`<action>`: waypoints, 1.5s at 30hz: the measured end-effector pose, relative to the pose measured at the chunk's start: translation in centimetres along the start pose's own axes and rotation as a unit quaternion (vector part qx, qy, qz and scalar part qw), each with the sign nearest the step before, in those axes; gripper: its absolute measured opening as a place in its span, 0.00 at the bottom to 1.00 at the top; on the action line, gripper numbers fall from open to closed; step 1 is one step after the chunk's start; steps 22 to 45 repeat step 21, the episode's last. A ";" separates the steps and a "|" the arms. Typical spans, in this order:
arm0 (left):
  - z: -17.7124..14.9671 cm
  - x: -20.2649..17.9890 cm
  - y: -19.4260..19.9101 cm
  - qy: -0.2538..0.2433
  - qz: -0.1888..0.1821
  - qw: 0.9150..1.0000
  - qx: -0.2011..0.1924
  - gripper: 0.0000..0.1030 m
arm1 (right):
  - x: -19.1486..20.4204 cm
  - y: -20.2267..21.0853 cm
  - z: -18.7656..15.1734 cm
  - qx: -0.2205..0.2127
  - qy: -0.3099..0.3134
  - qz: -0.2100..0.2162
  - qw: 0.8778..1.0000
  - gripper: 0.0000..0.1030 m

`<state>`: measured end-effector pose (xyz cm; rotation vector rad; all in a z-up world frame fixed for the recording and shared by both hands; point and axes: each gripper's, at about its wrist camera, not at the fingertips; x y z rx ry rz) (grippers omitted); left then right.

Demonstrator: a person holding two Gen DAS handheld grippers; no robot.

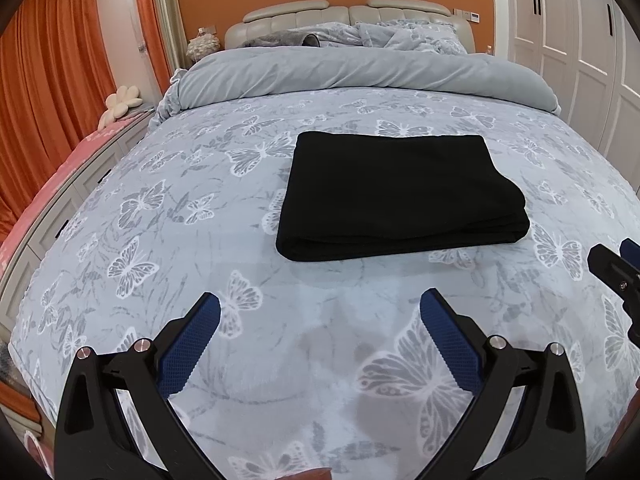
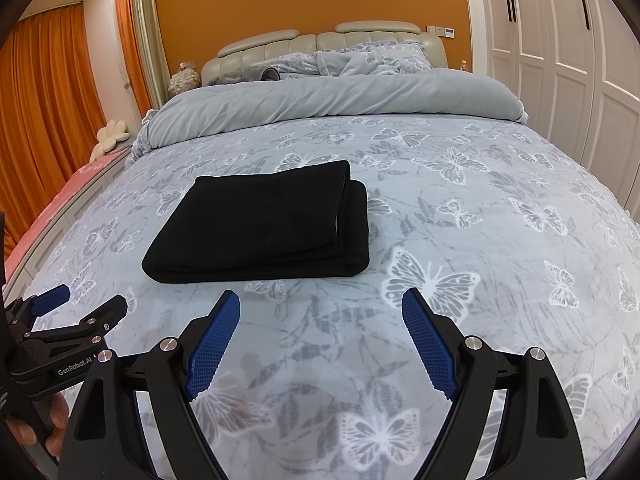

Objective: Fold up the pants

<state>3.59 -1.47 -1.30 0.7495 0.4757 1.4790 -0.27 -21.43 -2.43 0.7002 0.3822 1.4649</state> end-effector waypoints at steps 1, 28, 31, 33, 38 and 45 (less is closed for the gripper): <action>0.0 0.0 0.0 0.000 -0.002 1.000 0.002 0.95 | 0.0 0.0 0.0 0.001 0.000 0.000 1.000 0.79; -0.3 0.3 -1.5 0.011 -0.026 0.999 0.036 0.95 | -0.2 -0.2 -0.2 0.005 0.004 0.002 1.000 0.79; -0.3 0.3 -1.5 0.011 -0.026 0.999 0.036 0.95 | -0.2 -0.2 -0.2 0.005 0.004 0.002 1.000 0.79; -0.3 0.3 -1.5 0.011 -0.026 0.999 0.036 0.95 | -0.2 -0.2 -0.2 0.005 0.004 0.002 1.000 0.79; -0.3 0.3 -1.5 0.011 -0.026 0.999 0.036 0.95 | -0.2 -0.2 -0.2 0.005 0.004 0.002 1.000 0.79; -0.3 0.3 -1.5 0.011 -0.026 0.999 0.036 0.95 | -0.2 -0.2 -0.2 0.005 0.004 0.002 1.000 0.79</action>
Point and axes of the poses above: each gripper's, at about its wrist camera, not at the fingertips, and y roughly against the way its jaws point, x to its left, z to its top, and after that the axes turned 4 degrees about z, right-handed
